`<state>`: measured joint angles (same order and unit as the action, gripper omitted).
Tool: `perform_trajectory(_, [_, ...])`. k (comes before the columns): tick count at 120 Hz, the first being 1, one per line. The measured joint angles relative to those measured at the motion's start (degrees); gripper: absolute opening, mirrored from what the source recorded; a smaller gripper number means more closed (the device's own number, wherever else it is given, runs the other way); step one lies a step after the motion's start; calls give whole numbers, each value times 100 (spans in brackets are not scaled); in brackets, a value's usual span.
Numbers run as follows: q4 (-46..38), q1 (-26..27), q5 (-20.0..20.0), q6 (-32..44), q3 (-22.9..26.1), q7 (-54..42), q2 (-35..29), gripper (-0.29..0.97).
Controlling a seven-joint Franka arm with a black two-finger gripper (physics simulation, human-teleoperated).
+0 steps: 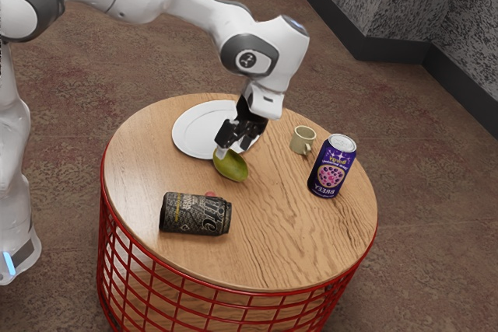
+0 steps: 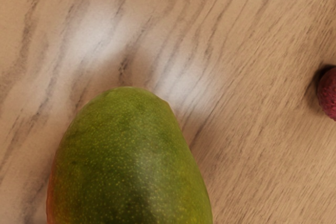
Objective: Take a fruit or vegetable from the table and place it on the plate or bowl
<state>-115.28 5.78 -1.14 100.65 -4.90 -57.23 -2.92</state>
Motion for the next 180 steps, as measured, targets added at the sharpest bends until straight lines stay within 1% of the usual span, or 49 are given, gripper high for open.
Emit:
perform_trajectory(41, [-11,-30,-32,119,7,-421,108,68])
perform_trajectory(90, [-40,17,-58,167,-1,-688,170,68])
perform_trajectory(134, [-88,-25,-56,172,-25,-714,172,68])
perform_trajectory(180, [-125,-94,-146,173,-28,-664,235,68])
